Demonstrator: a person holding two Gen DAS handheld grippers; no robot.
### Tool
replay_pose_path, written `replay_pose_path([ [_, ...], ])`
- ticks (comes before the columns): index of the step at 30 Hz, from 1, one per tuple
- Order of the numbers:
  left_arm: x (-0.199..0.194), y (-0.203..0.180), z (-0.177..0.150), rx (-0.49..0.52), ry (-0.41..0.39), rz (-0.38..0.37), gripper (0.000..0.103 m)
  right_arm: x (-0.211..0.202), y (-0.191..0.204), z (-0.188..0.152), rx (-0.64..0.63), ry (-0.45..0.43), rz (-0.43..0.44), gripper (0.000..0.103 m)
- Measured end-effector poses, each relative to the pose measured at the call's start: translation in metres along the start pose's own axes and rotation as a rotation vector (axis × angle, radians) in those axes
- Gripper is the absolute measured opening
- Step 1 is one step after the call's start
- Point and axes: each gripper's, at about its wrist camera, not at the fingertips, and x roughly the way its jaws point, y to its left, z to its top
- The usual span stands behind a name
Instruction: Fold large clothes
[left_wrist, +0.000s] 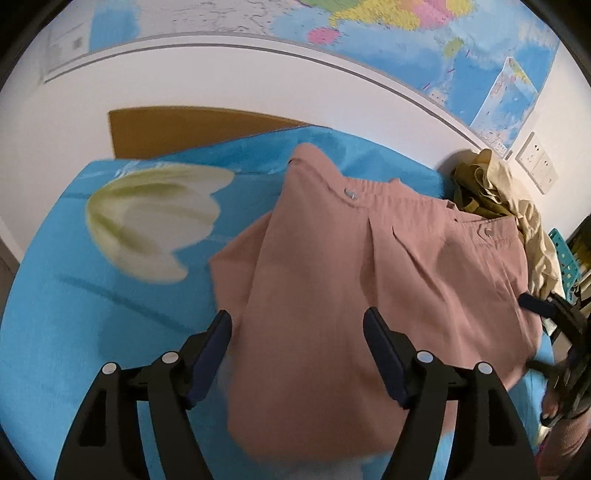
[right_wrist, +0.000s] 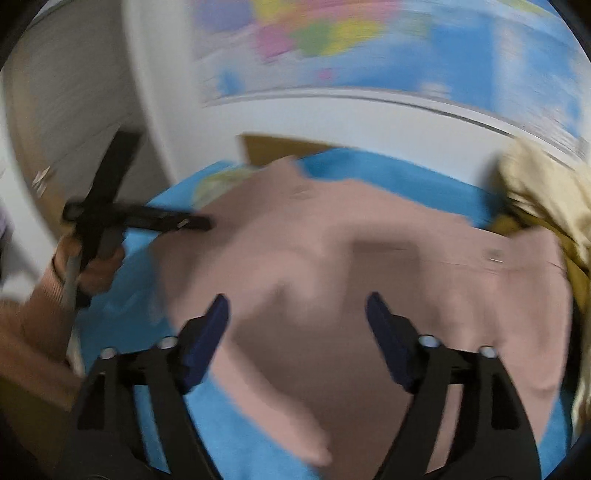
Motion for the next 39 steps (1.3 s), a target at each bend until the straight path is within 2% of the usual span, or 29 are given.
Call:
replay_pose_path([
  [5, -0.013, 0.01, -0.026, -0.058, 0.008, -0.025, 0.073, 0.039, 0.057, -0.007, -0.215, 0.086, -0.038, 0.085],
  [10, -0.023, 0.009, -0.044, -0.06, 0.01, -0.008, 0.075, 0.05, 0.074, -0.01, -0.299, 0.088, -0.104, 0.085],
  [16, -0.029, 0.0, -0.051, -0.027, -0.004, 0.009, 0.075, 0.037, 0.07, -0.015, -0.236, 0.078, -0.103, 0.085],
  [23, -0.021, -0.01, -0.047, 0.017, -0.005, 0.017, 0.078, 0.023, 0.037, -0.016, -0.092, 0.055, -0.085, 0.085],
  [28, -0.006, -0.005, -0.045, -0.02, 0.031, 0.016, 0.077, 0.035, 0.053, -0.016, -0.171, 0.079, -0.107, 0.085],
  [32, -0.01, -0.004, -0.047, -0.02, 0.02, 0.012, 0.077, 0.04, 0.055, -0.02, -0.193, 0.089, -0.133, 0.085],
  [34, -0.016, -0.006, -0.047, 0.0, -0.001, 0.02, 0.078, 0.034, 0.048, -0.02, -0.16, 0.081, -0.126, 0.085],
  [37, -0.02, -0.013, -0.044, 0.062, -0.027, 0.05, 0.079, 0.002, 0.027, -0.022, -0.062, 0.024, -0.109, 0.084],
  [39, -0.014, -0.016, -0.039, 0.098, -0.016, 0.036, 0.079, -0.025, 0.0, -0.029, 0.037, -0.022, -0.176, 0.084],
])
